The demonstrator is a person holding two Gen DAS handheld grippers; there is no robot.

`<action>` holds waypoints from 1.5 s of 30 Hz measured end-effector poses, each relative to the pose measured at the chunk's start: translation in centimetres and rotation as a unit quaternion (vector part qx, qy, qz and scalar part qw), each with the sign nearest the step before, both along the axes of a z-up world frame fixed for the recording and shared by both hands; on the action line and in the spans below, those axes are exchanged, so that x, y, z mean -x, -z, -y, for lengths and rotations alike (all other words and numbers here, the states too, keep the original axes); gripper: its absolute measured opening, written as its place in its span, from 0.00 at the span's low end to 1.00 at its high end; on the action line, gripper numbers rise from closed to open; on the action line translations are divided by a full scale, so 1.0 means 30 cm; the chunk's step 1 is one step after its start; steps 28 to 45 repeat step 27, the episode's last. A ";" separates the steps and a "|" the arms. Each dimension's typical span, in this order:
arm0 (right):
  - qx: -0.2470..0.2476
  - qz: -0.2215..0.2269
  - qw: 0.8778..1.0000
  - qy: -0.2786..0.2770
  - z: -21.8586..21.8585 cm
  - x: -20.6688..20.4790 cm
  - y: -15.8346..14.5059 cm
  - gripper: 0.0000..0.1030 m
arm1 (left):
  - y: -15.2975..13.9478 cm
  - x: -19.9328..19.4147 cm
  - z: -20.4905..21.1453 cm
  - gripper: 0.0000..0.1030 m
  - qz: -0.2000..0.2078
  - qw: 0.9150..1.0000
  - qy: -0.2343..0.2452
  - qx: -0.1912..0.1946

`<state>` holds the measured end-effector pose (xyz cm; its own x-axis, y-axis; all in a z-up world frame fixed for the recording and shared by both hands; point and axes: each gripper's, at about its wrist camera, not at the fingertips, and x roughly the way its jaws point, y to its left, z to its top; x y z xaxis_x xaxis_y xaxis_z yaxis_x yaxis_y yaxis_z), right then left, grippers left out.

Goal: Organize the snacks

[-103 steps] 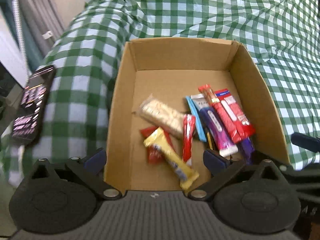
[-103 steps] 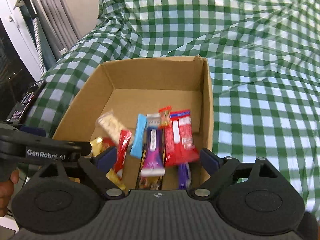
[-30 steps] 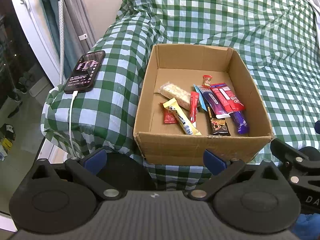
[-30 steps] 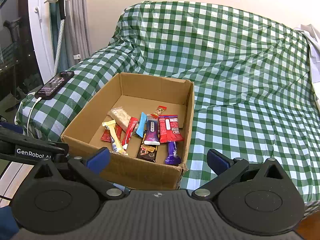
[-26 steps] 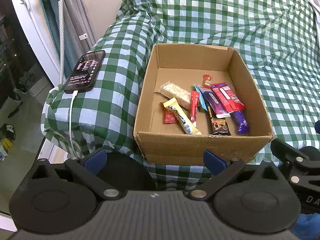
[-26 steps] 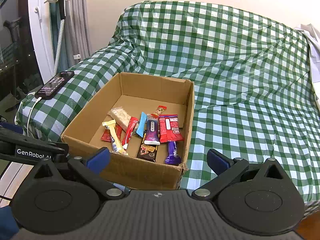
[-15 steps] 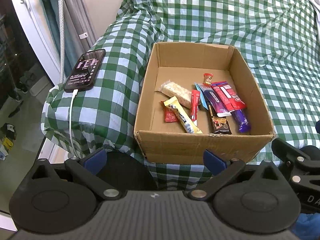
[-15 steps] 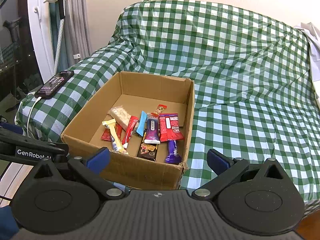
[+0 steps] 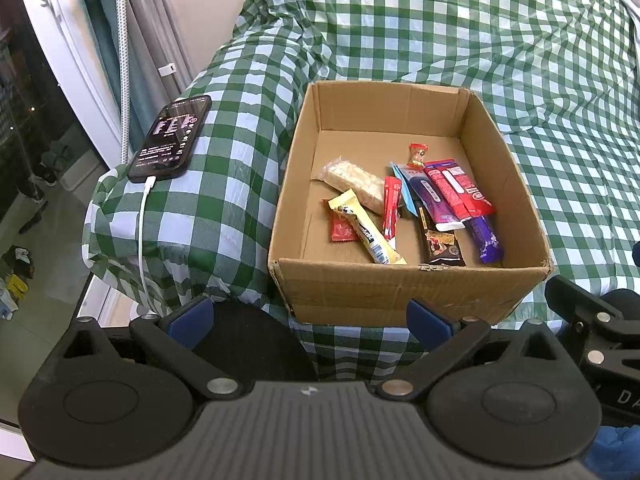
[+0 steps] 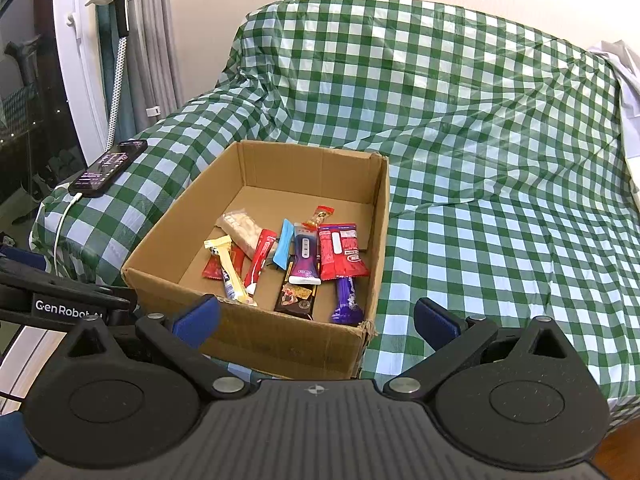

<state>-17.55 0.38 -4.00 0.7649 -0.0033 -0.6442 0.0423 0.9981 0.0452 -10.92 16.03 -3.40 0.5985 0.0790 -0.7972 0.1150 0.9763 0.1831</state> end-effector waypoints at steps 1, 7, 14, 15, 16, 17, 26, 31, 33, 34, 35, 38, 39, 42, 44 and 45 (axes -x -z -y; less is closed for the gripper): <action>0.000 0.000 1.000 0.000 -0.003 0.001 0.001 0.99 | 0.001 0.000 -0.002 1.00 0.000 1.000 0.000 0.000; 0.000 0.000 1.000 0.000 -0.003 -0.001 0.002 0.99 | 0.002 0.000 -0.002 1.00 0.000 1.000 0.000 -0.001; -0.001 0.000 1.000 0.000 -0.001 -0.002 0.002 0.99 | 0.003 -0.003 -0.001 1.00 -0.001 1.000 0.000 -0.001; -0.001 0.000 1.000 -0.001 0.001 -0.002 0.001 0.99 | 0.003 -0.003 -0.001 1.00 -0.001 1.000 0.000 -0.001; -0.001 0.000 1.000 -0.001 0.002 -0.002 0.001 0.99 | 0.004 -0.003 -0.002 1.00 -0.002 1.000 0.000 -0.002; -0.001 0.000 1.000 0.000 -0.001 -0.001 0.003 0.99 | 0.005 -0.003 -0.002 1.00 -0.002 1.000 0.000 -0.002; -0.002 -0.001 1.000 -0.001 0.002 -0.001 0.003 0.99 | 0.012 0.007 -0.004 1.00 0.005 1.000 0.001 -0.007; -0.002 -0.001 1.000 -0.001 0.005 -0.002 0.002 0.99 | 0.011 0.006 0.001 1.00 0.005 1.000 0.001 -0.008; -0.002 -0.001 1.000 -0.001 0.005 -0.002 0.002 0.99 | 0.011 0.006 0.001 1.00 0.005 1.000 0.001 -0.008; -0.002 -0.001 1.000 -0.001 0.005 -0.002 0.002 0.99 | 0.011 0.006 0.001 1.00 0.005 1.000 0.001 -0.008; -0.002 -0.001 1.000 -0.001 0.005 -0.002 0.002 0.99 | 0.011 0.006 0.001 1.00 0.005 1.000 0.001 -0.008; -0.002 -0.001 1.000 -0.001 0.005 -0.002 0.002 0.99 | 0.011 0.006 0.001 1.00 0.005 1.000 0.001 -0.008; -0.002 -0.001 1.000 -0.001 0.005 -0.002 0.002 0.99 | 0.011 0.006 0.001 1.00 0.005 1.000 0.001 -0.008; -0.002 -0.001 1.000 -0.001 0.005 -0.002 0.002 0.99 | 0.011 0.006 0.001 1.00 0.005 1.000 0.001 -0.008; -0.002 -0.001 1.000 -0.001 0.005 -0.002 0.002 0.99 | 0.011 0.006 0.001 1.00 0.005 1.000 0.001 -0.008; -0.002 -0.001 1.000 -0.001 0.005 -0.002 0.002 0.99 | 0.011 0.006 0.001 1.00 0.005 1.000 0.001 -0.008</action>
